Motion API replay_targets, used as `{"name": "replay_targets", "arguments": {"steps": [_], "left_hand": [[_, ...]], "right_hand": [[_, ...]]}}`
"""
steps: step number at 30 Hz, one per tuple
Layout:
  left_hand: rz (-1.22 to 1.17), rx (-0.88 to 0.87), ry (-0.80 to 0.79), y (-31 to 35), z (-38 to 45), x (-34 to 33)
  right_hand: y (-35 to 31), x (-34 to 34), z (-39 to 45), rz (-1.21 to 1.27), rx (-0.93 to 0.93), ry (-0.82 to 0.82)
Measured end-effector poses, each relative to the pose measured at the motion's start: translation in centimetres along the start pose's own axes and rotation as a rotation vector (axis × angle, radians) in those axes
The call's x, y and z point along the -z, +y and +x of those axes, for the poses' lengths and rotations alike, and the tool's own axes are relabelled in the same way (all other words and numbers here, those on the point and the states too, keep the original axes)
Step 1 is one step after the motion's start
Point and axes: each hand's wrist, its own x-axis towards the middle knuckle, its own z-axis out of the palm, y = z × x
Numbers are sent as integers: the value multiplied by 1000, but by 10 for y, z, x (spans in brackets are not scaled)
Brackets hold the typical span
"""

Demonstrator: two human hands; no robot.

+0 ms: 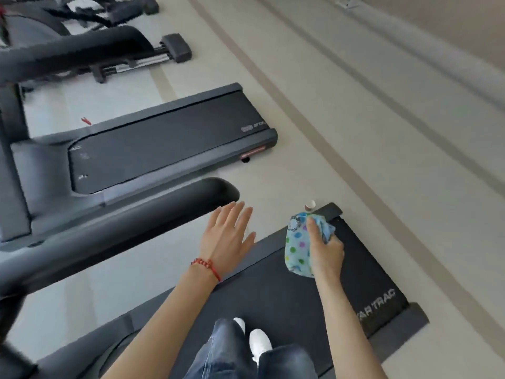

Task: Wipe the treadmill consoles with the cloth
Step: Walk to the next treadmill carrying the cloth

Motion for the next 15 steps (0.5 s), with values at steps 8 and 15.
{"name": "replay_targets", "arguments": {"steps": [8, 15], "left_hand": [[-62, -313, -56, 53, 61, -32], [-107, -534, -52, 151, 115, -68]], "right_hand": [[28, 59, 15, 134, -167, 324], [44, 145, 53, 247, -272, 511]]}}
